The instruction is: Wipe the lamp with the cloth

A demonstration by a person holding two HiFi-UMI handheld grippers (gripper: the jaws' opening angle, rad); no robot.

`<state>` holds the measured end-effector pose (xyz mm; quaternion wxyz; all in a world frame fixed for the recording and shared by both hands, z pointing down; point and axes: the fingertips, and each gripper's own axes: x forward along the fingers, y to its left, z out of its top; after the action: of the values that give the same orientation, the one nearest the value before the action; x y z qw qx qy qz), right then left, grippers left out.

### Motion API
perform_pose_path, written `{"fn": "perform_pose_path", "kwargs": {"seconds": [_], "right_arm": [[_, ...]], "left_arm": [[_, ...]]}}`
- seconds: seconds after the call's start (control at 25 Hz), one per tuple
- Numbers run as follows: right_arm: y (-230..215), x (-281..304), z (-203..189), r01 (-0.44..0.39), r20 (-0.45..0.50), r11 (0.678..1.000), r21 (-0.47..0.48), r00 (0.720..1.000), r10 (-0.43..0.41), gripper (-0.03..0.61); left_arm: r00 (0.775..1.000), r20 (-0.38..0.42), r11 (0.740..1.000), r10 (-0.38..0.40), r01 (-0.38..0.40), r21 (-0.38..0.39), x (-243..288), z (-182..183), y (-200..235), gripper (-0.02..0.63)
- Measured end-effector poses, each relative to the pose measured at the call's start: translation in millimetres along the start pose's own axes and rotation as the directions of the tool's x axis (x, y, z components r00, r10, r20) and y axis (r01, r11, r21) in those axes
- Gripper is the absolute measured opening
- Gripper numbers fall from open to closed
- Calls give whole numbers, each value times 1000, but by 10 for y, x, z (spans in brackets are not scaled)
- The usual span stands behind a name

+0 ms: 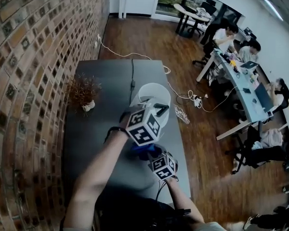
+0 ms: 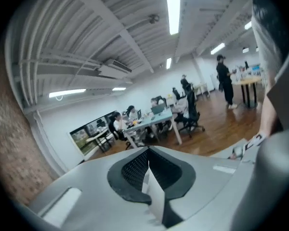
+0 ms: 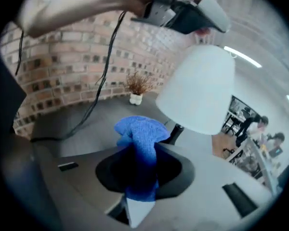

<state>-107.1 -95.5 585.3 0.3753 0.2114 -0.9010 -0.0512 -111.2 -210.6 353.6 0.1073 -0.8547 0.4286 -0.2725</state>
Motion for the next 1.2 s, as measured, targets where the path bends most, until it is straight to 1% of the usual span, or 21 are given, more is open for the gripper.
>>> {"fn": "perform_pose_path", "kwargs": {"seconds": [0.08,0.16,0.2,0.28,0.36,0.4,0.44,0.52,0.6,0.64,0.68,0.76,0.8,0.84,0.88,0.92,0.96,1.0,1.08,1.16,1.2], "right_arm": [[-191,-250,-29,8,59,993,122,998,-15,95],[-364,-444,-72,19,95,976,215,995,-40,95],[-432,-535,-98,19,109,968,250,993,-47,94],[-513,-720,-160,0,136,952,305,990,-44,94],[-548,-923,-236,-32,159,937,348,987,-25,95],[-564,-1027,-277,-46,165,930,366,986,-16,94],[-581,-1130,-314,-55,172,922,384,985,-13,94],[-635,-1345,-320,-60,191,912,406,981,-20,94],[-755,-1637,-157,-70,231,922,381,973,-22,95],[-835,-1824,10,-82,264,937,338,964,-11,94],[-902,-2026,240,-93,302,959,267,953,8,94],[-955,-2396,834,-85,357,995,43,932,64,94],[-947,-2539,1139,-62,362,994,-93,928,91,94],[-924,-2638,1406,-29,347,973,-229,931,109,95],[-896,-2685,1619,10,314,934,-356,943,109,95],[-886,-2691,1791,49,272,888,-458,958,87,95],[-904,-2671,1946,81,236,847,-525,970,53,95],[-940,-2634,2101,102,213,820,-563,977,25,95],[-995,-2500,2407,103,203,797,-595,979,25,95],[-939,-2283,2609,48,196,777,-627,976,98,95],[-864,-2145,2643,5,174,758,-652,974,144,95]], "left_arm": [[990,-123,992,74,-60,109,177,-16,-199,25],[967,-200,979,160,-131,154,330,-39,-257,34],[952,-214,970,219,-188,153,383,-30,-215,34],[918,-227,945,326,-308,112,435,-5,-64,43],[896,-261,932,359,-358,54,464,-56,18,48],[894,-269,931,358,-363,35,473,-89,19,40],[897,-259,931,357,-364,23,468,-104,-3,54],[909,-215,932,358,-361,26,418,-91,-110,52],[918,-161,932,362,-358,57,349,-40,-291,52],[921,-133,930,366,-359,74,317,-2,-398,52],[924,-108,929,367,-359,89,291,41,-510,52],[932,-78,932,354,-344,115,269,116,-720,52],[937,-72,936,341,-331,122,267,138,-800,52],[943,-69,940,327,-317,126,263,150,-862,52],[948,-67,945,312,-302,128,253,156,-913,52],[953,-64,949,297,-287,133,238,160,-959,41],[957,-59,951,284,-273,146,219,163,-1007,31],[961,-50,951,273,-262,164,197,162,-1057,29],[968,-24,950,252,-242,198,132,144,-1169,29],[975,0,950,222,-216,227,56,110,-1316,29],[979,11,949,202,-198,245,26,97,-1398,29]]}}
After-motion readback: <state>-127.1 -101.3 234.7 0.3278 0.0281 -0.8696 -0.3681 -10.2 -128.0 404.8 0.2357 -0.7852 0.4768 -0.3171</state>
